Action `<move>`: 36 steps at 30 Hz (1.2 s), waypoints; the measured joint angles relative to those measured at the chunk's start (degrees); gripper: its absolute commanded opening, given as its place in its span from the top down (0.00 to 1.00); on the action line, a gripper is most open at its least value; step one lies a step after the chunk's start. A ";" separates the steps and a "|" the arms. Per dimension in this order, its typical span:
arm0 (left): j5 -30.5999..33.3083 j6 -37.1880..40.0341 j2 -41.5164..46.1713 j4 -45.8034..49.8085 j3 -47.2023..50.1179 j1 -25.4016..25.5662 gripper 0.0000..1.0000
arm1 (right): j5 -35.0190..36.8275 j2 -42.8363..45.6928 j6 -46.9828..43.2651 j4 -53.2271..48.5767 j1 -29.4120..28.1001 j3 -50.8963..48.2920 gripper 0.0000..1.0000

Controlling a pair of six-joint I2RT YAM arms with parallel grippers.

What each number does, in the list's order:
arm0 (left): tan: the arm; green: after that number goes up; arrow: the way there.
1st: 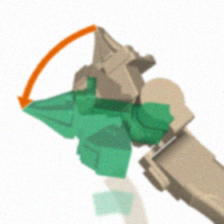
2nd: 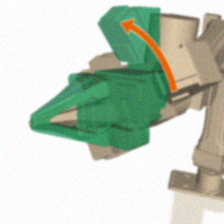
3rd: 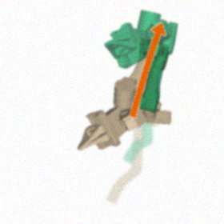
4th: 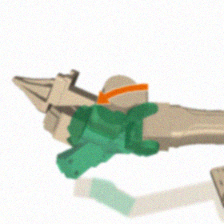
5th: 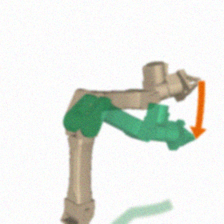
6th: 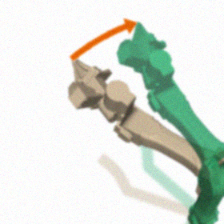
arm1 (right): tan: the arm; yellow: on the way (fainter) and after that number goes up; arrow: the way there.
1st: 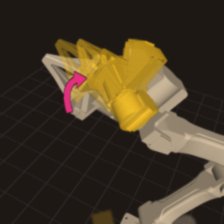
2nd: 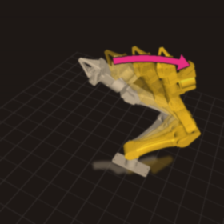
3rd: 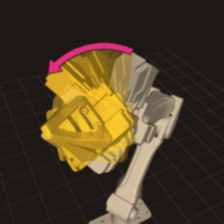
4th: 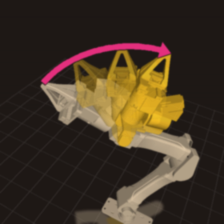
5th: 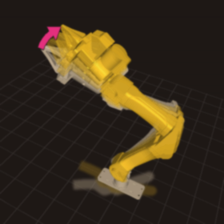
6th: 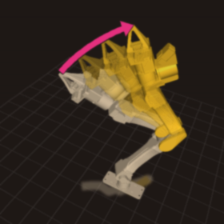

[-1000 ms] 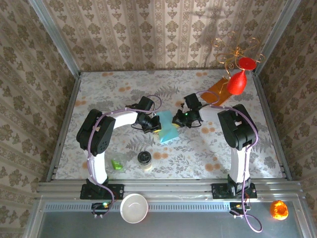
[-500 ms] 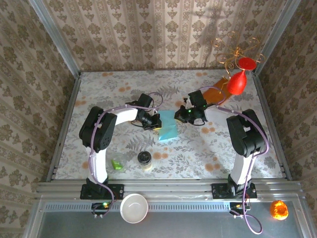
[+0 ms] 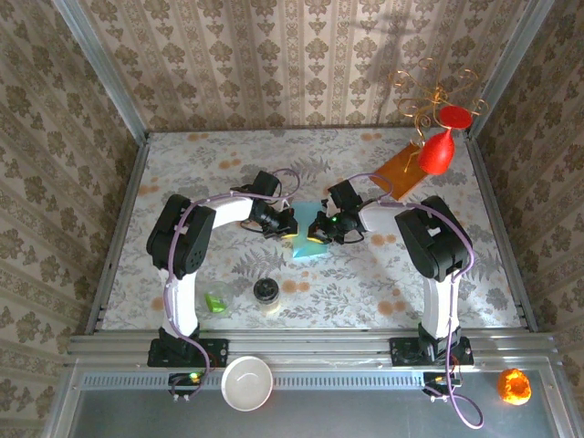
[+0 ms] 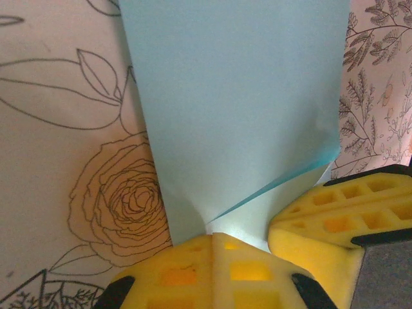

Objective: Fold a paper plane with a square sheet of paper (pick it up from the middle)
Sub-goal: Fold the triangle a second time at the center of the table.

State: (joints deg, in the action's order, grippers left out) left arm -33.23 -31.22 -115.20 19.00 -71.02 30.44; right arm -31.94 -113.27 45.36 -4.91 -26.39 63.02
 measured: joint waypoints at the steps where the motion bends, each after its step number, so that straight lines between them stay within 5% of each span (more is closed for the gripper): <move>1: -0.04 -0.02 0.00 0.00 0.00 -0.07 1.00 | 0.00 0.00 0.00 0.00 -0.02 0.00 0.96; 17: 0.68 -4.07 8.87 -0.55 3.87 2.60 1.00 | 0.04 -0.26 -0.22 -0.24 0.04 0.00 0.97; 36: 0.39 -5.03 5.33 -1.07 6.14 5.88 1.00 | -0.57 -0.74 -0.20 -1.14 0.22 0.66 0.97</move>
State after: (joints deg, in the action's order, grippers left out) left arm -32.84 -36.25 -109.86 17.93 -64.88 36.32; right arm -32.51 -114.02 45.17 -6.04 -26.17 63.68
